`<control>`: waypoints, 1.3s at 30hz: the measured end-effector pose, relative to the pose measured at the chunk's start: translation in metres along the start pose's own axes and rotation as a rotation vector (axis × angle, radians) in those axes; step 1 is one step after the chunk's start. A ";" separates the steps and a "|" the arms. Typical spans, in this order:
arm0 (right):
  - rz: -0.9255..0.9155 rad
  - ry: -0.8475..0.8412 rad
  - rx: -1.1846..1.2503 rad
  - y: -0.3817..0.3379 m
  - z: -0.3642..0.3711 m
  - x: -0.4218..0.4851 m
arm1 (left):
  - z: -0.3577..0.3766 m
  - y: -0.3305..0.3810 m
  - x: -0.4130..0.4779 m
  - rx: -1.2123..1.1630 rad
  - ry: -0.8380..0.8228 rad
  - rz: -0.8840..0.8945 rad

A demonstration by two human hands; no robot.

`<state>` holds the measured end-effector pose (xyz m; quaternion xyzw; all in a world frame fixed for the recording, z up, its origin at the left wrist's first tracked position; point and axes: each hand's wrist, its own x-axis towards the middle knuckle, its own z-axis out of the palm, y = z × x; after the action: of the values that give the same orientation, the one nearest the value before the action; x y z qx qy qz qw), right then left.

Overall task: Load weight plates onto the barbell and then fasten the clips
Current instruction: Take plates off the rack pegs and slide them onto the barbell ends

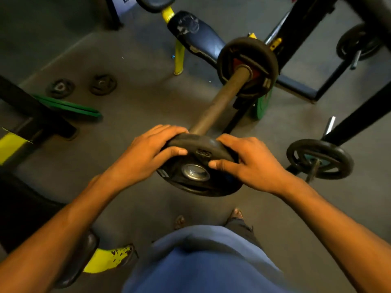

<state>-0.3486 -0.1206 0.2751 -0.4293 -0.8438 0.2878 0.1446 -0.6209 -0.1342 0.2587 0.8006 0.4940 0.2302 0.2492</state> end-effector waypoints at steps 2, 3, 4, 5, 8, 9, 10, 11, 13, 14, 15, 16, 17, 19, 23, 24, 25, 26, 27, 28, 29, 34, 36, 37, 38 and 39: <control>0.015 0.045 -0.050 -0.007 0.004 0.016 | -0.012 -0.014 0.010 -0.008 -0.002 0.017; 0.027 0.066 -0.075 -0.010 0.006 0.024 | -0.017 -0.022 0.015 -0.014 -0.001 0.023; 0.039 0.085 -0.100 -0.012 0.007 0.032 | -0.021 -0.028 0.021 -0.022 0.001 0.027; 0.049 0.104 -0.126 -0.013 0.008 0.039 | -0.025 -0.035 0.026 -0.030 0.006 0.029; 0.077 0.157 -0.191 -0.014 0.013 0.054 | -0.031 -0.049 0.042 -0.055 0.011 0.036; 0.093 0.170 -0.206 -0.013 0.016 0.056 | -0.032 -0.052 0.047 -0.066 0.002 0.038; 0.108 0.183 -0.224 -0.013 0.018 0.056 | -0.031 -0.055 0.051 -0.071 -0.011 0.043; 0.121 0.192 -0.244 -0.012 0.021 0.055 | -0.030 -0.057 0.055 -0.068 -0.026 0.049; 0.134 0.199 -0.276 -0.010 0.025 0.052 | -0.027 -0.059 0.058 -0.048 -0.057 0.067; 0.133 0.200 -0.282 -0.009 0.028 0.052 | -0.025 -0.061 0.058 -0.030 -0.068 0.077; 0.129 0.203 -0.290 -0.008 0.030 0.052 | -0.024 -0.063 0.057 -0.005 -0.075 0.087; 0.124 0.208 -0.307 -0.008 0.033 0.053 | -0.023 -0.066 0.056 0.025 -0.074 0.097; 0.117 0.214 -0.331 -0.008 0.035 0.054 | -0.022 -0.070 0.055 0.053 -0.065 0.105; 0.095 0.236 -0.396 -0.008 0.040 0.059 | -0.019 -0.077 0.056 0.079 -0.032 0.109; 0.097 0.299 -0.464 -0.001 0.038 0.070 | -0.013 -0.080 0.072 0.072 0.022 0.079; 0.109 0.314 -0.460 0.003 0.035 0.072 | -0.011 -0.079 0.078 0.077 0.038 0.068; 0.123 0.328 -0.453 0.007 0.033 0.073 | -0.009 -0.077 0.083 0.083 0.059 0.056; 0.138 0.340 -0.449 0.011 0.031 0.074 | -0.005 -0.074 0.087 0.086 0.081 0.043; 0.150 0.355 -0.445 0.014 0.030 0.074 | 0.001 -0.070 0.089 0.078 0.109 0.027; 0.163 0.372 -0.434 0.017 0.029 0.073 | 0.007 -0.065 0.089 0.050 0.148 0.007; 0.181 0.390 -0.403 0.019 0.029 0.072 | 0.015 -0.060 0.086 0.001 0.202 -0.018; 0.448 0.630 0.189 0.028 0.041 0.033 | 0.056 -0.051 0.055 -0.514 0.375 -0.436; 0.663 0.753 0.509 0.030 0.056 0.008 | 0.065 -0.048 0.052 -0.713 0.328 -0.544; 0.784 0.743 0.732 0.029 0.064 -0.001 | 0.068 -0.045 0.054 -0.782 0.318 -0.563; 0.885 0.673 0.979 0.029 0.073 -0.005 | 0.069 -0.042 0.059 -0.829 0.319 -0.575; 0.951 0.584 1.213 0.027 0.080 -0.005 | 0.071 -0.041 0.065 -0.869 0.332 -0.580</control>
<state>-0.3673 -0.1407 0.1951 -0.6457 -0.1981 0.6007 0.4277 -0.5787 -0.0712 0.1861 0.4076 0.5865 0.4584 0.5289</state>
